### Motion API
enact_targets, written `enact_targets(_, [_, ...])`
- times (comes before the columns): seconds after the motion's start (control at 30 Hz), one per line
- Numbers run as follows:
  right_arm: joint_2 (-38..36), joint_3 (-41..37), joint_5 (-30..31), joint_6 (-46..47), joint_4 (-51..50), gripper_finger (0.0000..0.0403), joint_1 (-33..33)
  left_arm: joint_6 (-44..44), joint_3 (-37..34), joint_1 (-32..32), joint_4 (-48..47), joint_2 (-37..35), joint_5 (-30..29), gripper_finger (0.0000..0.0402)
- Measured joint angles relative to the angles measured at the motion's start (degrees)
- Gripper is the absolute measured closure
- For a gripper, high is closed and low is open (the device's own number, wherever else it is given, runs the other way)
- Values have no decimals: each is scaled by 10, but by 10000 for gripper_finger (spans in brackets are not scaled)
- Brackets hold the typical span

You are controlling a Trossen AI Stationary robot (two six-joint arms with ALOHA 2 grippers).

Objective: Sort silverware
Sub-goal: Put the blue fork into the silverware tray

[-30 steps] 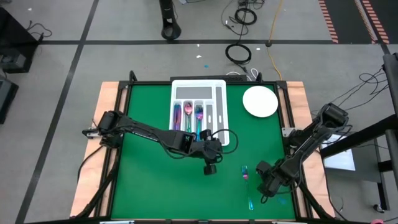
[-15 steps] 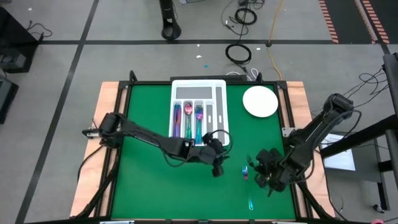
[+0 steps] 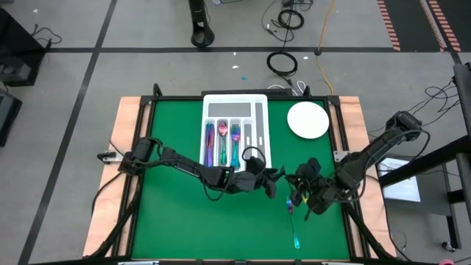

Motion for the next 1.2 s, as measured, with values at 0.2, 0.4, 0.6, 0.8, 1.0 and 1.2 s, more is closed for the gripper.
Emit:
enact_targets(0.2, [0,0,-1,-55,22,403,-34,32,0,3,27,0,-10,260])
enact_targets(0.4, [0,0,-2,-131,97,403,-63,32,1,9,23,0,-38,260])
enact_targets(0.6, [1,-1,-21,-167,129,403,-76,32,1,11,19,0,-43,260])
enact_targets(0.8, [1,-1,-19,-169,131,403,-77,43,1,10,9,-1,-58,263])
enact_targets(1.0, [1,-1,-14,-171,133,403,-77,47,1,10,7,-1,-67,321])
enact_targets(1.2, [1,-1,-13,-207,141,387,-78,76,5,11,11,-2,-64,392])
